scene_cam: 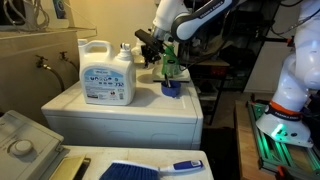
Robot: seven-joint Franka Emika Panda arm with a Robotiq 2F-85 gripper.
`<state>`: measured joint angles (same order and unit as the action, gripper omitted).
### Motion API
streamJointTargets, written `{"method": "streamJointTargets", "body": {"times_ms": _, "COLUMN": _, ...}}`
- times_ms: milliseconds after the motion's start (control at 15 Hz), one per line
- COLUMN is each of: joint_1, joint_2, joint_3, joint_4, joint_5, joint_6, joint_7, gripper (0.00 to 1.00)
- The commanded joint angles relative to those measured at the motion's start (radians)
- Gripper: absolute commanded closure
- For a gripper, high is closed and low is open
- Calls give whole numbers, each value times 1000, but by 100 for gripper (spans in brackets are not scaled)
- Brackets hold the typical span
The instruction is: Pick up the white bowl and put it on the washing machine
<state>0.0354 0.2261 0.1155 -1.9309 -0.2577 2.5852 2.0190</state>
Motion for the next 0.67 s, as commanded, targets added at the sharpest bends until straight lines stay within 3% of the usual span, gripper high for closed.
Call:
{"method": "streamJointTargets", "body": {"times_ms": 0, "joint_1": 65, "joint_2": 75, "joint_3": -51, "joint_4": 94, "joint_5": 42, "joint_6": -108, "joint_7": -84, "gripper": 98}}
{"method": "streamJointTargets", "body": {"times_ms": 200, "joint_1": 127, "joint_2": 108, "joint_3": -106, "joint_4": 138, "joint_5": -35, "joint_6": -185, "joint_7": -47, "gripper": 98}}
{"method": "streamJointTargets", "body": {"times_ms": 467, "joint_1": 151, "joint_2": 137, "joint_3": -120, "joint_4": 175, "joint_5": -16, "joint_6": -241, "joint_7": -77, "gripper": 98}}
{"method": "streamJointTargets", "body": {"times_ms": 533, "joint_1": 149, "joint_2": 142, "joint_3": -115, "joint_4": 180, "joint_5": 4, "joint_6": -249, "joint_7": -89, "gripper": 68}}
{"method": "streamJointTargets", "body": {"times_ms": 600, "joint_1": 152, "joint_2": 149, "joint_3": -116, "joint_4": 185, "joint_5": 6, "joint_6": -257, "joint_7": -88, "gripper": 66}}
